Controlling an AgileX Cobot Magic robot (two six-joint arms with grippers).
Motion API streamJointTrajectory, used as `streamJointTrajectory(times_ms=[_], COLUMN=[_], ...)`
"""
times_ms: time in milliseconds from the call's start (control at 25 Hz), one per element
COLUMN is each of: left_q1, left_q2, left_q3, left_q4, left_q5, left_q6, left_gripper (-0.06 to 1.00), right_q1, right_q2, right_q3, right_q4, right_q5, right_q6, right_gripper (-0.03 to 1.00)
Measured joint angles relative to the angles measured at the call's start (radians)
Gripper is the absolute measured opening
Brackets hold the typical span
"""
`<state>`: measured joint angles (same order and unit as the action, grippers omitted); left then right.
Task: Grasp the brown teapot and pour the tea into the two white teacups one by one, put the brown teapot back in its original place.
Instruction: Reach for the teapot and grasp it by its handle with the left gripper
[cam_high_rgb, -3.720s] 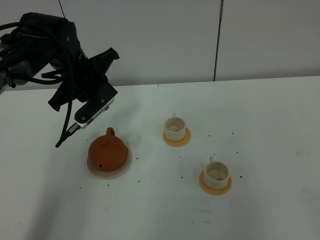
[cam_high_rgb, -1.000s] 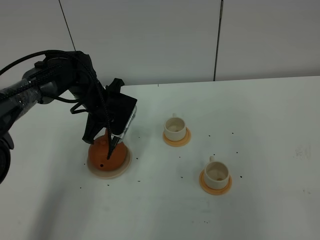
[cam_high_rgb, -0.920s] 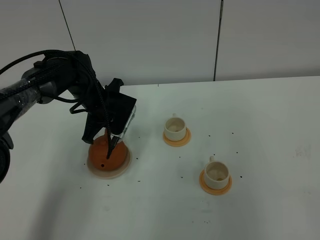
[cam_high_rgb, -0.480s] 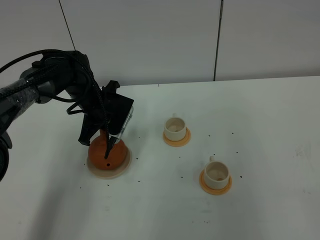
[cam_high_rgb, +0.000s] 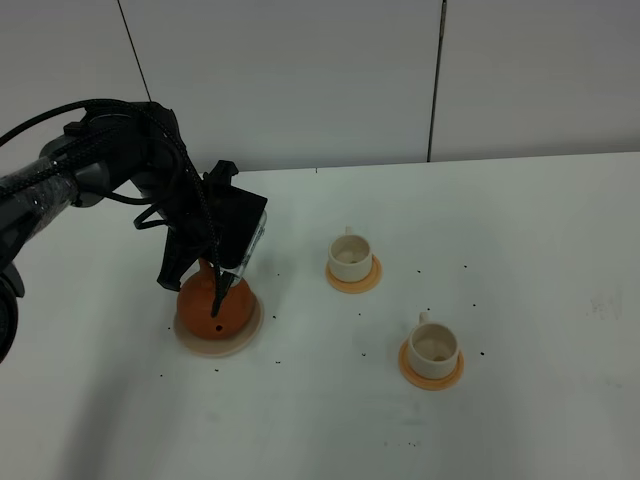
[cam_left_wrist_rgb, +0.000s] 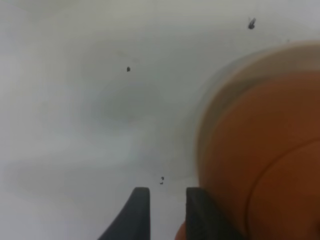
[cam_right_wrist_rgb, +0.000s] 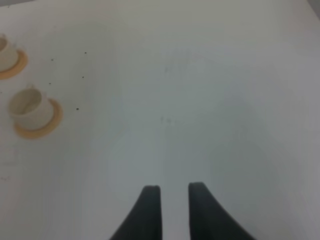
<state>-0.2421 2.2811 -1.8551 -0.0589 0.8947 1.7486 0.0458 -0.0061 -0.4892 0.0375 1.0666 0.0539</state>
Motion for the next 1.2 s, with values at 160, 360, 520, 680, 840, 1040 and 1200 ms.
streamJointTrajectory(times_ms=[160,360,520,680,840,1040,1200], left_q1=[0.002,0.012,0.012,0.012,0.012,0.012,0.012], left_q2=[0.0,0.0,0.0,0.0,0.0,0.0,0.0], left_q3=[0.0,0.0,0.0,0.0,0.0,-0.023,-0.149], left_q4=[0.008,0.01,0.028,0.03,0.03,0.029,0.029], left_q5=[-0.018,-0.029,-0.027,-0.026,-0.039,-0.067,0.051], left_q6=[-0.004,-0.033,-0.054,-0.065,-0.069,-0.082,-0.101], left_gripper=[0.25,0.25,0.25,0.25,0.25,0.25,0.25], right_q1=[0.0,0.0,0.0,0.0,0.0,0.0,0.0], right_q2=[0.0,0.0,0.0,0.0,0.0,0.0,0.0], right_q3=[0.0,0.0,0.0,0.0,0.0,0.0,0.0], right_q4=[0.0,0.0,0.0,0.0,0.0,0.0,0.0], right_q5=[0.0,0.0,0.0,0.0,0.0,0.0,0.0], right_q6=[0.0,0.0,0.0,0.0,0.0,0.0,0.0], right_gripper=[0.14,0.15,0.15,0.15,0.15,0.15,0.15])
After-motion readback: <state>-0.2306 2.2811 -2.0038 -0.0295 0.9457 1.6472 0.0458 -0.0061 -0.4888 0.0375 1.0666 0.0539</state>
